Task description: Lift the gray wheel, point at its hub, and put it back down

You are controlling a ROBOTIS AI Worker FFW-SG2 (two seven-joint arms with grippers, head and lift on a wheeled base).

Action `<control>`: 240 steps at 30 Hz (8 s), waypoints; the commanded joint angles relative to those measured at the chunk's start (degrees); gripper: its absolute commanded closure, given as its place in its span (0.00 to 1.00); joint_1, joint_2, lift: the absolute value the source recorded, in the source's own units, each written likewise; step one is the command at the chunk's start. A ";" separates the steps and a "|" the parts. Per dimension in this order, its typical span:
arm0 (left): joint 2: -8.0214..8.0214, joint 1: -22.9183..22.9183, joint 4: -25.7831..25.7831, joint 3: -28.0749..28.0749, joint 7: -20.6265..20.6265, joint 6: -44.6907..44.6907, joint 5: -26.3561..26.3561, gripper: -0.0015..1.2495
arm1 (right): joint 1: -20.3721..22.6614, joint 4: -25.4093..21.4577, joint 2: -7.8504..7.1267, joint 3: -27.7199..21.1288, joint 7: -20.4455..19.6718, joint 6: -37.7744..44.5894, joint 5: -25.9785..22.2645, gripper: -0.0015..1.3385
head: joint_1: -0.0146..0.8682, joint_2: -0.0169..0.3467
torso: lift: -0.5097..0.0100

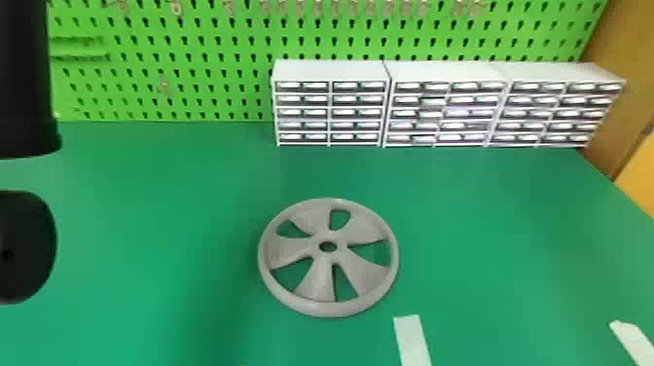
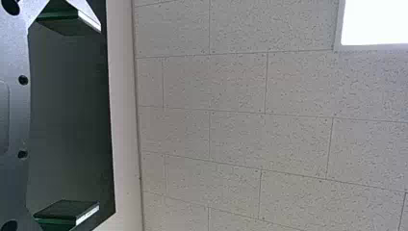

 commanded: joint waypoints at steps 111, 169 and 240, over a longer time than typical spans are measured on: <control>1.14 52.33 -15.56 1.98 -0.02 18.15 -4.13 0.02 | 48.03 -3.20 5.72 -0.85 -0.58 14.25 -6.82 0.02 | 0.80 0.18 | 0.81; -2.28 50.92 -3.34 5.05 -5.82 11.64 -3.16 0.02 | 49.70 0.14 4.84 -0.76 -0.05 14.86 -6.73 0.02 | 0.80 0.18 | 0.81; -2.11 51.09 -3.96 4.61 -6.52 12.08 -4.92 0.02 | 49.79 -0.30 4.75 0.38 -0.05 15.65 -8.40 0.05 | 0.80 0.18 | 0.81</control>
